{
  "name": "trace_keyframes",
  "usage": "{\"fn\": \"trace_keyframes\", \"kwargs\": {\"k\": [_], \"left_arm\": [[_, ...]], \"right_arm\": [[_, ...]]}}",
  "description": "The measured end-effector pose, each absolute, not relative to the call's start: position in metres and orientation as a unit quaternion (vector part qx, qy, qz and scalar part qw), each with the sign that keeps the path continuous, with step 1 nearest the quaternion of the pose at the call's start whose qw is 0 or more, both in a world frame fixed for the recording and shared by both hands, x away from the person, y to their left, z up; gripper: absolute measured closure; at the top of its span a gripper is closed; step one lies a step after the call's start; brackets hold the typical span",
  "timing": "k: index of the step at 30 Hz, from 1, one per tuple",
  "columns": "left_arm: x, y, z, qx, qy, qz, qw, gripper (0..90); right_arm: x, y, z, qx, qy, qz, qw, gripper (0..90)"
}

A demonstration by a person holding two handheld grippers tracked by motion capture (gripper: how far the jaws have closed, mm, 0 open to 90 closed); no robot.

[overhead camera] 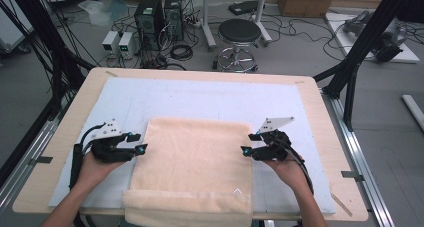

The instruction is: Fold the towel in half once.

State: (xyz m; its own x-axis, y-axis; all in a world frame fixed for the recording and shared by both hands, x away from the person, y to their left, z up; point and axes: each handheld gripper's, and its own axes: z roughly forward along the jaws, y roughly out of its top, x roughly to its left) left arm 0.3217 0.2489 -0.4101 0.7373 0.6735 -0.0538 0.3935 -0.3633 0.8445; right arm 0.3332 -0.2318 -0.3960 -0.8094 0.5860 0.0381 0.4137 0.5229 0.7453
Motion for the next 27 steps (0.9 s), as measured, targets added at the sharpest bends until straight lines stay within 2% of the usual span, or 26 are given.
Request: {"fn": "trace_keyframes", "kwargs": {"k": [2,5,9,14,17,19,21,23,27], "left_arm": [[0.337,0.247,-0.417,0.808,0.345,0.16,0.449,49.2],[0.359,0.245,-0.427,0.799,0.38,0.143,0.443,48.8],[0.38,0.241,-0.435,0.805,0.397,0.157,0.413,46.5],[0.396,0.236,-0.443,0.807,0.412,0.138,0.401,46.6],[0.396,0.236,-0.443,0.808,0.409,0.136,0.401,51.3],[0.395,0.235,-0.443,0.812,0.404,0.13,0.401,56.4],[0.394,0.232,-0.442,0.813,0.399,0.124,0.405,65.1],[0.393,0.229,-0.442,0.816,0.392,0.115,0.408,79.6],[0.397,0.228,-0.437,0.821,0.394,0.142,0.389,85.3]], "right_arm": [[0.346,-0.232,-0.403,0.3,0.866,0.384,0.116,40.9],[0.363,-0.234,-0.413,0.312,0.866,0.37,0.126,37.2],[0.383,-0.238,-0.424,0.332,0.863,0.36,0.124,33.6],[0.397,-0.239,-0.435,0.343,0.859,0.366,0.105,35.2],[0.4,-0.236,-0.439,0.333,0.864,0.366,0.091,45.1],[0.402,-0.236,-0.438,0.323,0.866,0.376,0.064,64.1],[0.402,-0.23,-0.437,0.299,0.875,0.376,0.056,76.9],[0.403,-0.224,-0.434,0.289,0.884,0.362,0.059,80.8],[0.413,-0.216,-0.421,0.274,0.896,0.343,0.061,83.4]]}}
